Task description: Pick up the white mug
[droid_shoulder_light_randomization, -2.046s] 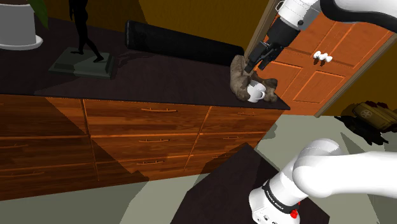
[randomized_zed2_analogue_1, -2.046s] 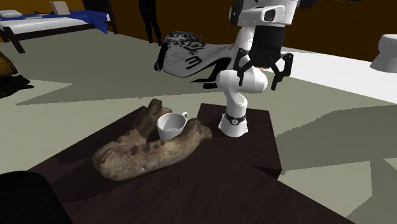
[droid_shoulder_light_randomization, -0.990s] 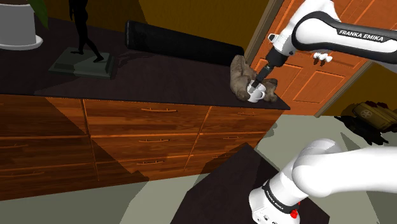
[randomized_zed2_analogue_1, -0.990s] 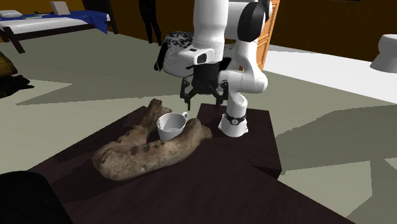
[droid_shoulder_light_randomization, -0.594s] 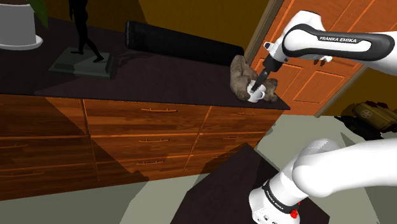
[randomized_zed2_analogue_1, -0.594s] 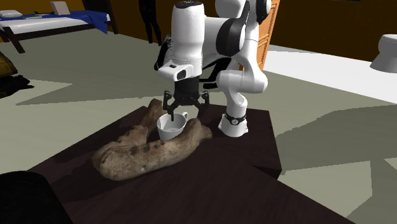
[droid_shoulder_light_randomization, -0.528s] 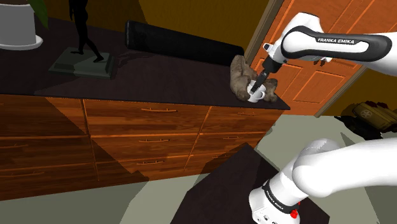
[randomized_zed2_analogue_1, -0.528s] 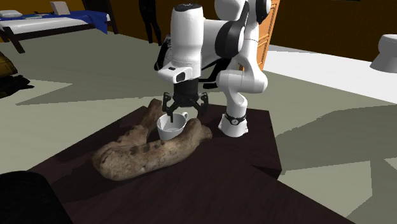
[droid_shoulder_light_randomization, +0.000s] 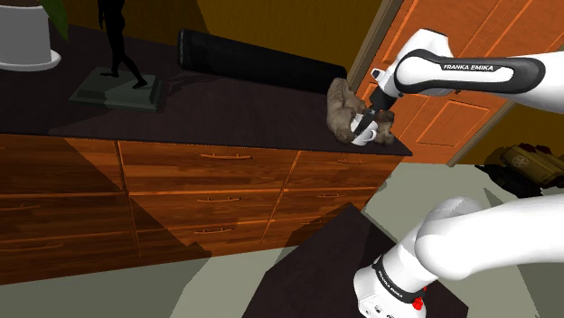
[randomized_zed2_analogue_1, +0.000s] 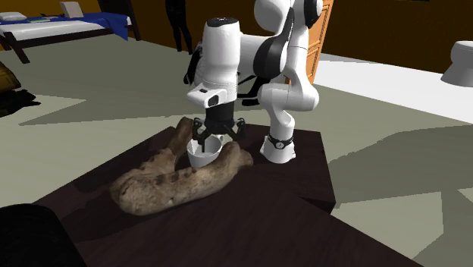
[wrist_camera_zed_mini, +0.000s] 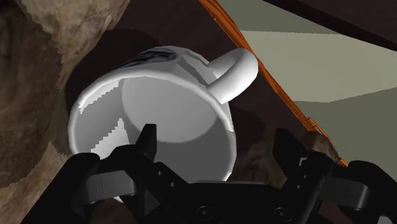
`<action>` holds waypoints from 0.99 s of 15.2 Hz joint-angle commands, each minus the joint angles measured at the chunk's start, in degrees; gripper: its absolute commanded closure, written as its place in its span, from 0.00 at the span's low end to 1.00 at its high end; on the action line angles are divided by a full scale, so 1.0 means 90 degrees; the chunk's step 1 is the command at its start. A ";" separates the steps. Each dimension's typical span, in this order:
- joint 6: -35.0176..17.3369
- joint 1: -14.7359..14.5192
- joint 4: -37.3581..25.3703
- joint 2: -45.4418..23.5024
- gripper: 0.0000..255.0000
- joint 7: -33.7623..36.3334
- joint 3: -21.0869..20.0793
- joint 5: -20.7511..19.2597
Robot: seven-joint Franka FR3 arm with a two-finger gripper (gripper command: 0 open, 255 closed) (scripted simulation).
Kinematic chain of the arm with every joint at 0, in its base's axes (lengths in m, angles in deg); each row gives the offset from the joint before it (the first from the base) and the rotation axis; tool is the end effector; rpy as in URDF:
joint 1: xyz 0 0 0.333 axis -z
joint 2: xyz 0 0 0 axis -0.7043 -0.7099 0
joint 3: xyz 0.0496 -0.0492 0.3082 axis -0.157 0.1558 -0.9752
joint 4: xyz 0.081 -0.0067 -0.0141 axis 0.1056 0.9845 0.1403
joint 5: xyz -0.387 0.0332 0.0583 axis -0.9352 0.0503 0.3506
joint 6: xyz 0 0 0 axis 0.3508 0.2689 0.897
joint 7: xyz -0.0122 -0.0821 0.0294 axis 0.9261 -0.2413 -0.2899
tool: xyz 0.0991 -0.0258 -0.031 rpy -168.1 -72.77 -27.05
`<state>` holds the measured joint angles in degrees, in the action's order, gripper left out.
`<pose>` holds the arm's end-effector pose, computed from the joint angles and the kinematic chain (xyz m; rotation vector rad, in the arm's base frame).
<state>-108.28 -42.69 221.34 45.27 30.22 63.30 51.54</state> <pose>0.3536 -0.1957 0.4817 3.0367 0.4794 0.2066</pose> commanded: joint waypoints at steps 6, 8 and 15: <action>0.0003 -0.0028 0.0070 -0.0053 1.00 -0.0001 -0.0012 0.0017; 0.0000 -0.0028 0.0075 -0.0051 1.00 -0.0001 -0.0012 0.0016; 0.0528 -0.0047 -0.0337 0.0065 1.00 0.0002 -0.0115 0.0074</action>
<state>-104.26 -43.05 218.94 45.78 30.18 62.44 52.09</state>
